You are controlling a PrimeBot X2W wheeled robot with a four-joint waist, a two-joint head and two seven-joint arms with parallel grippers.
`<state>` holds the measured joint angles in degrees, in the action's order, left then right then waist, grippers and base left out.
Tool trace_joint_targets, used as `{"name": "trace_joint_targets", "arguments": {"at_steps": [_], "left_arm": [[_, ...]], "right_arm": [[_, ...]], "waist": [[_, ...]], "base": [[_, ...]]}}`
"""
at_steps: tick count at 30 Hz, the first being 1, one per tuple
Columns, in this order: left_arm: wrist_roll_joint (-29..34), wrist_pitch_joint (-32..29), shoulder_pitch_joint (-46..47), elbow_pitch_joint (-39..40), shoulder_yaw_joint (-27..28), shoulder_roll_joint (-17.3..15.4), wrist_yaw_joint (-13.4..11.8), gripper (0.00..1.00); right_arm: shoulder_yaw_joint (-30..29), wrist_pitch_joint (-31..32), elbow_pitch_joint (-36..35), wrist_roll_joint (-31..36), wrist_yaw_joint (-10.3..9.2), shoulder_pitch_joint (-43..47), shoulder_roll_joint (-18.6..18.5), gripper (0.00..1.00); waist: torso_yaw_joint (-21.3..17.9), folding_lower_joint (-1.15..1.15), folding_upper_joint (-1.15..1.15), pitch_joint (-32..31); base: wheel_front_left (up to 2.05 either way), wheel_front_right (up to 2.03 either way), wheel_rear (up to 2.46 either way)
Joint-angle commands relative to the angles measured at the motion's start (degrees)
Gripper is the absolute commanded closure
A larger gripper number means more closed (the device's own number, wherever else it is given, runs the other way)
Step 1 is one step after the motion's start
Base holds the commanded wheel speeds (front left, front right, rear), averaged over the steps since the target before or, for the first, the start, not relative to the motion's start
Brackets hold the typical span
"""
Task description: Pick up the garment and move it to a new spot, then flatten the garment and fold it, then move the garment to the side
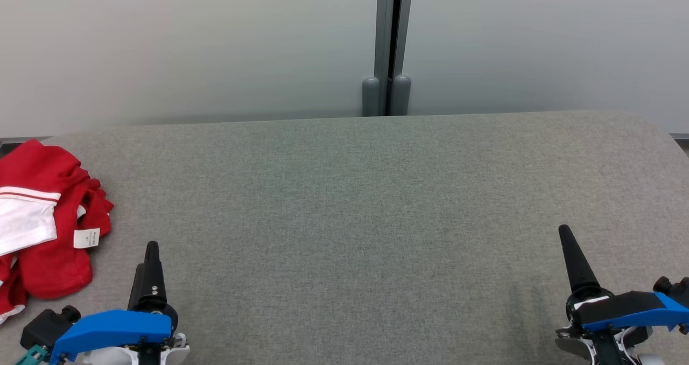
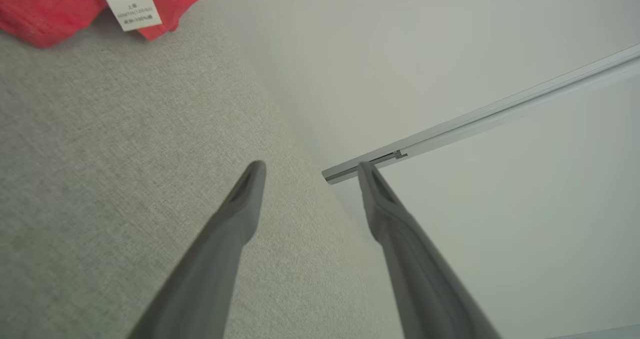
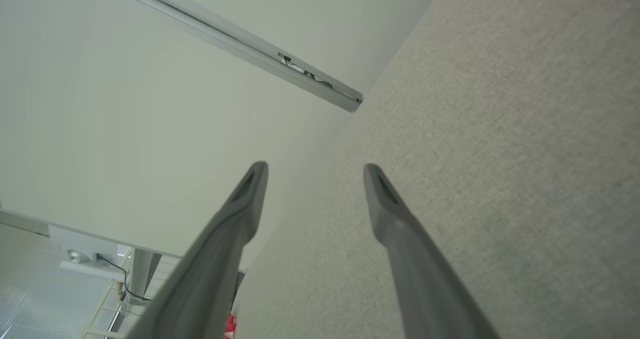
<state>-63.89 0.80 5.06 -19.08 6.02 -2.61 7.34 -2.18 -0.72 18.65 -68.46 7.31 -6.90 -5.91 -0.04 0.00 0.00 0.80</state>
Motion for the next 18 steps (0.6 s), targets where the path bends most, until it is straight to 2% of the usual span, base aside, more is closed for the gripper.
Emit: {"name": "trace_joint_targets", "arguments": {"at_steps": [1, 18], "left_arm": [[2.7, 0.6, 1.9, 0.5, -0.4, -0.3, -0.3, 0.0], [19.8, 4.1, 1.2, -1.7, -2.5, -0.4, -0.9, 0.0]], "right_arm": [[0.2, -0.7, -0.7, 2.5, 0.14, -2.0, -0.8, 0.0], [3.0, -4.1, -0.9, 18.7, 0.18, -1.7, -2.0, 0.0]], "waist": [[0.0, 0.0, 0.0, 0.0], [-0.4, 0.0, 0.0, 0.3]], "base": [[0.0, 0.0, 0.0], [0.0, 0.0, 0.0]]}}
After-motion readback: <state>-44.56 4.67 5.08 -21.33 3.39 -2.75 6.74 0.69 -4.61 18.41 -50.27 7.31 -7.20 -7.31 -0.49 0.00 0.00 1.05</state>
